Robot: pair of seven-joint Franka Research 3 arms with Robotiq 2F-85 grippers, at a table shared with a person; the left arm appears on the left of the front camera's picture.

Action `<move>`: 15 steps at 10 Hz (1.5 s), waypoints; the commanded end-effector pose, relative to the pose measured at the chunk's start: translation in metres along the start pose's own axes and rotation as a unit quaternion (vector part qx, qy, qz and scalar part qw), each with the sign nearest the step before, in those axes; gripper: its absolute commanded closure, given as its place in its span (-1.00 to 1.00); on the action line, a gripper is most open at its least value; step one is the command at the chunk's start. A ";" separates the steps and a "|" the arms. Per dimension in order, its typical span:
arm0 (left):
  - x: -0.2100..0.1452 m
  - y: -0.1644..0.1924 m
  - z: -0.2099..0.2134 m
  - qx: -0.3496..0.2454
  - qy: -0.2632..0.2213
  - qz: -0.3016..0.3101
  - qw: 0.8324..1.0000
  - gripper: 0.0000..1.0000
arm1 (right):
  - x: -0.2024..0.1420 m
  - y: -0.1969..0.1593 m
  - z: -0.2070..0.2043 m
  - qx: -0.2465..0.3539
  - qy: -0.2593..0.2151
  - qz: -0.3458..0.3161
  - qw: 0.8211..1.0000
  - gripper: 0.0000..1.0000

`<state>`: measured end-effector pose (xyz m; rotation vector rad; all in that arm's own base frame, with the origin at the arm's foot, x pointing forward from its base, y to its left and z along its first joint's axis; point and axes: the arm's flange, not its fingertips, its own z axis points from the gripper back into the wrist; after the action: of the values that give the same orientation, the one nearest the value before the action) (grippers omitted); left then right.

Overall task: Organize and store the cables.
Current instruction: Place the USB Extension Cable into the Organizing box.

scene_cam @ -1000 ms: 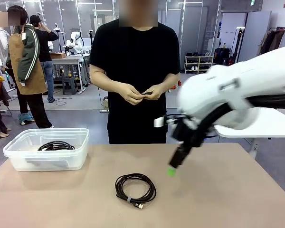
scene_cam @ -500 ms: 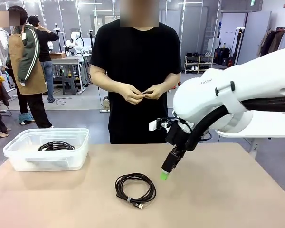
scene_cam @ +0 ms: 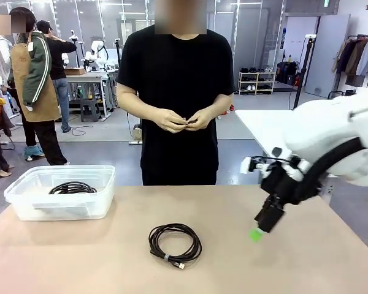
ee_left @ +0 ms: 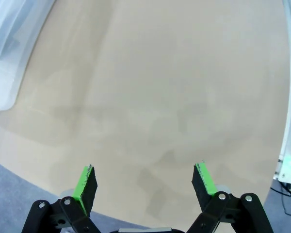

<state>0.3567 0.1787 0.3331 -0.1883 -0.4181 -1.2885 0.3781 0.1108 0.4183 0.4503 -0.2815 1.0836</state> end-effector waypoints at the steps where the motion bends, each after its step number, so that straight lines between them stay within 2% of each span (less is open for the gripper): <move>1: 0.020 -0.011 0.005 -0.003 -0.044 -0.016 0.999 -1.00 | -0.028 -0.001 0.007 0.023 -0.043 0.058 0.997 -1.00; 2: 0.040 -0.011 0.008 -0.009 -0.049 -0.024 0.998 -1.00 | -0.043 -0.003 0.012 0.025 -0.066 0.067 0.995 -1.00; 3: 0.075 -0.018 0.011 -0.029 -0.049 -0.032 0.998 -1.00 | -0.060 0.000 0.018 0.027 -0.086 0.080 0.993 -1.00; 5: 0.154 -0.034 0.022 -0.031 -0.034 -0.053 0.998 -1.00 | -0.093 0.012 0.032 0.006 -0.128 0.096 0.987 -1.00; 6: 0.194 -0.041 0.021 -0.033 -0.018 -0.063 0.997 -1.00 | -0.102 0.017 0.033 0.003 -0.128 0.094 0.987 -1.00; 8: 0.261 -0.048 -0.008 -0.042 0.004 -0.090 0.995 -1.00 | -0.120 0.023 0.035 -0.010 -0.136 0.093 0.986 -1.00; 10: 0.325 -0.063 -0.028 -0.017 0.027 -0.124 0.992 -1.00 | -0.140 0.033 0.038 -0.024 -0.154 0.084 0.984 -1.00; 13: 0.396 -0.078 -0.067 -0.036 0.061 -0.169 0.983 -1.00 | -0.182 0.056 0.026 -0.043 -0.188 0.102 0.976 -1.00; 15: 0.443 -0.087 -0.103 -0.064 0.083 -0.197 0.975 -1.00 | -0.204 0.084 0.010 -0.062 -0.213 0.118 0.968 -1.00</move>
<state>0.3735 -0.2561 0.4130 -0.1275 -0.2766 -1.7022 0.3449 -0.0707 0.4425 0.5395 -0.7136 1.1694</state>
